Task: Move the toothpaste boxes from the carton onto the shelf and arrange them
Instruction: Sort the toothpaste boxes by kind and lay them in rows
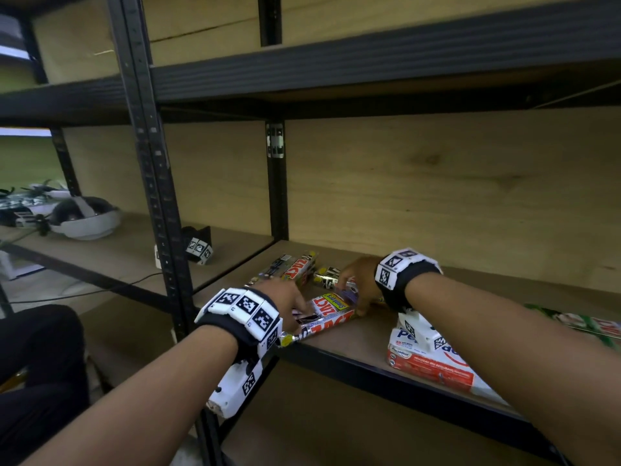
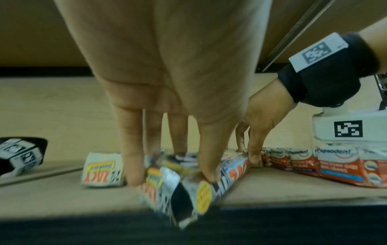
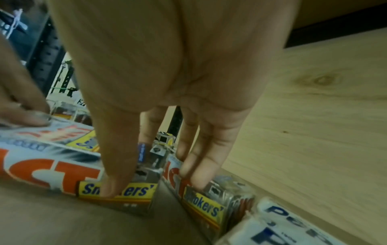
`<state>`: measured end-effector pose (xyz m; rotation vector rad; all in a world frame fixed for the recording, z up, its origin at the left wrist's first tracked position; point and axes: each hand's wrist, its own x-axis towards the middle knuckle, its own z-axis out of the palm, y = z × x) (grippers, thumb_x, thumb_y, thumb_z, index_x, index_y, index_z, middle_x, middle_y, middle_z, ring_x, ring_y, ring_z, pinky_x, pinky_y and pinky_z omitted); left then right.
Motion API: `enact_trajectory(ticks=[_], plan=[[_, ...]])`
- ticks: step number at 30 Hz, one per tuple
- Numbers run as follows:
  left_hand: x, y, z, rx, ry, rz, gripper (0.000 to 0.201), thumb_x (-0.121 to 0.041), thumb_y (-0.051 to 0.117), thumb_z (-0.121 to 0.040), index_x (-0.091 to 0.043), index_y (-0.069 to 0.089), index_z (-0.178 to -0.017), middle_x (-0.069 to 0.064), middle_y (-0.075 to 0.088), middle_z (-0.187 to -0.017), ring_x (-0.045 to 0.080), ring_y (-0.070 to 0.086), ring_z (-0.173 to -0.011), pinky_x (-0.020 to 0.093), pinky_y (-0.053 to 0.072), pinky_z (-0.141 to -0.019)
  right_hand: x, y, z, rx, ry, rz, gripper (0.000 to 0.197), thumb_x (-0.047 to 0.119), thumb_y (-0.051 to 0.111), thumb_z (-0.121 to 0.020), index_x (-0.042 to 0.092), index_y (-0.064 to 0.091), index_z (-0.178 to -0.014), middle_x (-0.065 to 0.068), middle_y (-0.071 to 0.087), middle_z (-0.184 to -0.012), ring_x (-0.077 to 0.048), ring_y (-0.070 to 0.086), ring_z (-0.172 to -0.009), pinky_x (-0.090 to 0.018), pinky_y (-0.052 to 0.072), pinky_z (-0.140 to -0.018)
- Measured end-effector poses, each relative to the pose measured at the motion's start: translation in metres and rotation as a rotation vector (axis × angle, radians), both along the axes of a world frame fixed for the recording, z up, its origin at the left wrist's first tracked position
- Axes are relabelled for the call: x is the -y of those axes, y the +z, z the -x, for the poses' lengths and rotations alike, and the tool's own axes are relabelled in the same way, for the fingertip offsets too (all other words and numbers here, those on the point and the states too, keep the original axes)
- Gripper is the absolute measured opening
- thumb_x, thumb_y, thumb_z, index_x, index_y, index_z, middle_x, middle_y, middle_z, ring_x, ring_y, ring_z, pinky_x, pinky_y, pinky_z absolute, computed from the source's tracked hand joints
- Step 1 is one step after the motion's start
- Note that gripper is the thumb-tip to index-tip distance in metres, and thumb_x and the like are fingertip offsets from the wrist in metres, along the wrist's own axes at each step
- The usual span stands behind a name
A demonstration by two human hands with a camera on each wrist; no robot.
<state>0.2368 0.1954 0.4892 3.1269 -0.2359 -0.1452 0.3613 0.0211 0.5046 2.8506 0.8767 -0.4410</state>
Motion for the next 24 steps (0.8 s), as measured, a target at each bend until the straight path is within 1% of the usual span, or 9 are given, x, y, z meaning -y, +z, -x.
enact_trajectory(ticks=[3, 5, 6, 7, 9, 13, 16, 19, 24], plan=[[-0.006, -0.011, 0.009, 0.096, 0.009, 0.117, 0.052, -0.031, 0.078, -0.08, -0.044, 0.061, -0.128, -0.011, 0.063, -0.131, 0.015, 0.058, -0.119, 0.027, 0.047, -0.097, 0.003, 0.001, 0.009, 0.114, -0.009, -0.053, 0.022, 0.021, 0.077, -0.082, 0.026, 0.059, -0.094, -0.007, 0.061, -0.122, -0.017, 0.048, -0.096, -0.029, 0.047, -0.081], [-0.012, -0.015, 0.013, 0.151, 0.037, 0.228, 0.055, -0.028, 0.082, -0.075, -0.044, 0.061, -0.123, -0.011, 0.064, -0.126, 0.012, 0.058, -0.116, 0.025, 0.048, -0.093, 0.006, 0.005, 0.01, 0.148, 0.0, -0.121, 0.025, 0.023, 0.081, -0.073, 0.018, 0.057, -0.08, -0.009, 0.066, -0.102, -0.025, 0.054, -0.086, -0.025, 0.043, -0.061], [-0.014, -0.016, 0.015, 0.177, 0.054, 0.279, 0.056, -0.026, 0.083, -0.072, -0.041, 0.06, -0.12, -0.01, 0.064, -0.123, 0.012, 0.059, -0.114, 0.025, 0.05, -0.091, 0.007, 0.009, 0.013, 0.174, 0.028, -0.117, 0.032, 0.024, 0.082, -0.069, 0.014, 0.056, -0.085, -0.009, 0.065, -0.095, -0.027, 0.054, -0.08, -0.025, 0.036, -0.053], [-0.014, -0.017, 0.017, 0.198, 0.064, 0.317, 0.056, -0.025, 0.085, -0.07, -0.039, 0.058, -0.118, -0.01, 0.064, -0.12, 0.012, 0.06, -0.112, 0.026, 0.051, -0.09, 0.009, 0.014, 0.021, 0.18, 0.056, -0.108, 0.037, 0.024, 0.081, -0.069, 0.012, 0.053, -0.09, -0.009, 0.063, -0.094, -0.024, 0.052, -0.077, -0.026, 0.032, -0.052], [-0.011, -0.02, 0.021, 0.214, 0.082, 0.342, 0.061, -0.026, 0.087, -0.066, -0.034, 0.054, -0.116, -0.009, 0.061, -0.118, 0.012, 0.059, -0.109, 0.028, 0.051, -0.089, 0.013, 0.024, 0.035, 0.184, 0.069, -0.119, 0.039, 0.021, 0.081, -0.073, 0.014, 0.05, -0.097, -0.011, 0.063, -0.104, -0.021, 0.049, -0.08, -0.028, 0.034, -0.057], [-0.001, -0.022, 0.017, 0.217, 0.128, 0.379, 0.065, -0.015, 0.086, -0.067, -0.029, 0.046, -0.117, -0.005, 0.06, -0.12, 0.016, 0.058, -0.106, 0.035, 0.053, -0.088, 0.03, 0.037, 0.042, 0.203, 0.039, -0.155, 0.045, 0.02, 0.082, -0.074, 0.016, 0.058, -0.112, 0.0, 0.06, -0.11, -0.016, 0.051, -0.087, -0.02, 0.034, -0.051], [0.005, -0.02, 0.003, 0.233, 0.118, 0.365, 0.06, -0.008, 0.078, -0.076, -0.027, 0.047, -0.124, 0.0, 0.06, -0.126, 0.019, 0.059, -0.11, 0.037, 0.052, -0.092, 0.043, 0.045, 0.042, 0.2, -0.013, -0.179, 0.048, 0.03, 0.085, -0.071, 0.022, 0.061, -0.113, 0.005, 0.061, -0.112, -0.016, 0.058, -0.096, -0.022, 0.044, -0.064], [0.008, -0.018, -0.018, 0.211, 0.09, 0.239, 0.062, -0.008, 0.072, -0.082, -0.029, 0.046, -0.135, 0.006, 0.056, -0.136, 0.025, 0.057, -0.119, 0.036, 0.049, -0.098, 0.05, 0.042, 0.04, 0.212, -0.066, -0.166, 0.05, 0.042, 0.084, -0.072, 0.025, 0.064, -0.115, 0.006, 0.062, -0.117, -0.016, 0.059, -0.102, -0.028, 0.049, -0.081], [0.01, -0.023, -0.048, 0.164, 0.038, 0.124, 0.065, -0.003, 0.06, -0.089, -0.031, 0.041, -0.145, 0.01, 0.045, -0.148, 0.03, 0.049, -0.13, 0.037, 0.041, -0.106, 0.053, 0.023, 0.03, 0.186, -0.091, -0.13, 0.056, 0.048, 0.079, -0.077, 0.021, 0.062, -0.122, 0.003, 0.06, -0.121, -0.018, 0.058, -0.103, -0.028, 0.047, -0.079]])
